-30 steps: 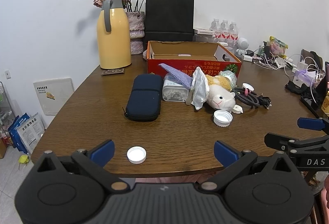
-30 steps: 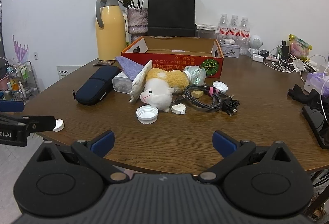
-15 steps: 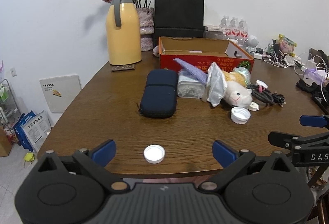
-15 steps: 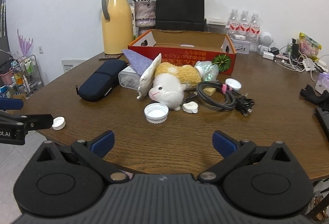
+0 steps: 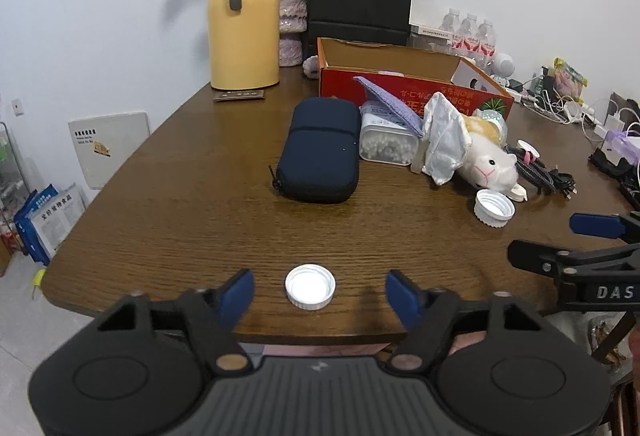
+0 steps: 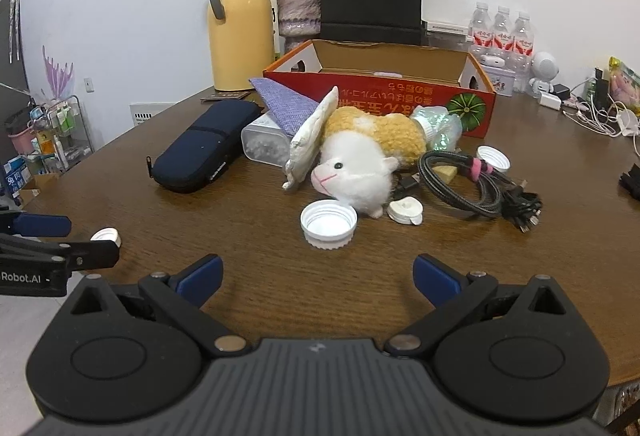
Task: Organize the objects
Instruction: 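Grasp the white bottle cap on the table with the left gripper, then carry the cap into the cardboard box and open the left gripper while the right gripper drops its cap there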
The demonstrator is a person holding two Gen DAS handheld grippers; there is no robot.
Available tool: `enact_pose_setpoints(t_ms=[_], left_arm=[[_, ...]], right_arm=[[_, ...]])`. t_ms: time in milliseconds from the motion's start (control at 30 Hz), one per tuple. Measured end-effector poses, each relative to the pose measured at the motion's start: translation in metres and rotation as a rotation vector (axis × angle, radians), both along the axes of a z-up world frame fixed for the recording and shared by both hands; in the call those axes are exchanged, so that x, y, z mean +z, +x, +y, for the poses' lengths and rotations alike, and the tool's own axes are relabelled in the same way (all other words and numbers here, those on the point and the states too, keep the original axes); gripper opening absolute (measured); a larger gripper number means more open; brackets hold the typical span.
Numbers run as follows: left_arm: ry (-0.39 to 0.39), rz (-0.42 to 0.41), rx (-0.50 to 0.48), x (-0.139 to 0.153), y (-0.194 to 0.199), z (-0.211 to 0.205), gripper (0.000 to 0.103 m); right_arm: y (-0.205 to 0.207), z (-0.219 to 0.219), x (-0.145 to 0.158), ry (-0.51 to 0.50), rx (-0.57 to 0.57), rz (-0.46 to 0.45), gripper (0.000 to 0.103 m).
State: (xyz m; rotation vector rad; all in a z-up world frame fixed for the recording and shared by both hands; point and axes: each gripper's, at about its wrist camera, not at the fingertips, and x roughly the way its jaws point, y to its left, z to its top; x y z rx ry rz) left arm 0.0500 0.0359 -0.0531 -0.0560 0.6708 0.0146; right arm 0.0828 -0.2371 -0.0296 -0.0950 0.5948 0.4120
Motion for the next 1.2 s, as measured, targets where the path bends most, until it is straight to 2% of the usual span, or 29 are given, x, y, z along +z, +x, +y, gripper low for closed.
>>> enact_pose_setpoints(t_ms=[33, 100, 133, 167, 200, 233, 367, 467, 533, 767, 1200], left_arm=[[-0.006, 0.005, -0.001, -0.001, 0.002, 0.001, 0.063], [-0.015, 0.019, -0.002, -0.005, 0.006, 0.002, 0.052], [-0.021, 0.029, -0.005, -0.007, 0.009, 0.003, 0.043], [-0.019, 0.021, -0.004, -0.007, 0.01, 0.003, 0.04], [-0.022, 0.021, -0.004, -0.007, 0.011, 0.004, 0.031], [-0.03, 0.019, -0.006, -0.007, 0.012, 0.004, 0.027], [-0.03, 0.014, -0.015, -0.007, 0.018, 0.004, 0.027], [-0.027, 0.014, -0.015, -0.006, 0.022, 0.003, 0.027], [-0.027, 0.014, -0.015, -0.006, 0.025, 0.003, 0.027], [-0.025, -0.001, -0.025, 0.0, 0.03, -0.001, 0.027], [-0.012, -0.116, -0.085, 0.046, 0.055, -0.028, 0.027]], right_arm=[[0.003, 0.001, -0.001, -0.003, -0.002, 0.0, 0.103], [0.009, 0.005, -0.003, -0.015, -0.002, -0.006, 0.102], [0.012, 0.007, -0.004, -0.021, 0.001, -0.009, 0.1], [0.015, 0.009, -0.005, -0.023, 0.004, -0.011, 0.099], [0.019, 0.011, -0.006, -0.023, 0.006, -0.012, 0.096], [0.023, 0.012, -0.007, -0.024, 0.008, -0.011, 0.093], [0.036, 0.018, -0.011, -0.024, 0.012, -0.014, 0.079], [0.042, 0.021, -0.015, -0.022, 0.014, -0.011, 0.059], [0.045, 0.02, -0.016, -0.009, 0.026, -0.008, 0.041], [0.039, 0.013, -0.012, 0.011, 0.037, -0.027, 0.04], [0.035, -0.007, 0.026, 0.034, 0.017, -0.115, 0.04]])
